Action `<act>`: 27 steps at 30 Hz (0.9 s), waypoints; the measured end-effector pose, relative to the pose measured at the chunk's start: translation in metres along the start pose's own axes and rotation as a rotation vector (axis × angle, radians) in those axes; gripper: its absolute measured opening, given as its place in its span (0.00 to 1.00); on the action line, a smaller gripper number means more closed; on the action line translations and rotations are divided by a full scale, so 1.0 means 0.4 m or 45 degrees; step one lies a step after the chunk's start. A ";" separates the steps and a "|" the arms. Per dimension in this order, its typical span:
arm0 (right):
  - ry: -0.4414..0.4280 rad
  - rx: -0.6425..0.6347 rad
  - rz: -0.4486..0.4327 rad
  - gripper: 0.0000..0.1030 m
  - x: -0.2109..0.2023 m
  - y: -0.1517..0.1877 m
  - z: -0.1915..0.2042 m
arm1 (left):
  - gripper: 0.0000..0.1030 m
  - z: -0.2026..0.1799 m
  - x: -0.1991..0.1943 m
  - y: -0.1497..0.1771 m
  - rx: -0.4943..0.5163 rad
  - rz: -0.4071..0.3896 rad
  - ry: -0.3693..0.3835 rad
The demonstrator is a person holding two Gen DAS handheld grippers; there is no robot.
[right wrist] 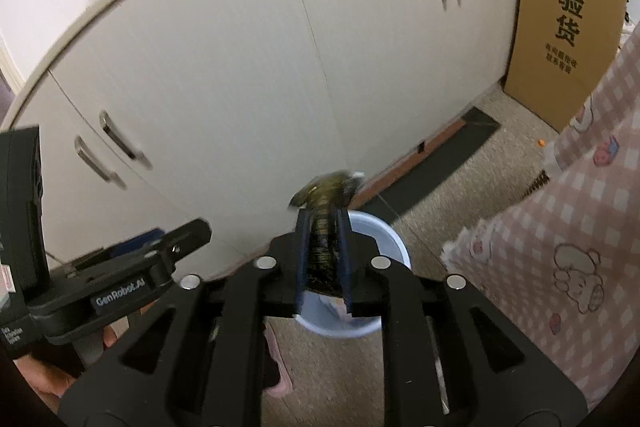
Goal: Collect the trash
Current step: 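Open both grippers to drop the wrapper and packet into the wastebasket, then move both tools back over the table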
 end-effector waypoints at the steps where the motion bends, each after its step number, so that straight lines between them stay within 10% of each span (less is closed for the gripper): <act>1: 0.000 0.008 -0.016 0.59 -0.001 -0.006 0.002 | 0.65 0.007 -0.006 0.000 -0.011 -0.010 -0.004; 16: 0.131 -0.001 -0.219 0.59 -0.235 -0.006 0.002 | 0.66 -0.067 -0.141 0.007 0.013 -0.103 0.088; 27: 0.439 0.162 -0.480 0.60 -0.632 0.070 -0.212 | 0.67 -0.432 -0.303 0.069 0.315 -0.162 0.289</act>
Point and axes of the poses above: each gripper's, at about its wrist camera, not at the fingertips, and x roughly the way its jaws point, z to its left, y to its underside, the point moved 1 cm from there along x, roughly the way its jaws point, and after that the axes turned 10 degrees about z, right-handed, at the moved point
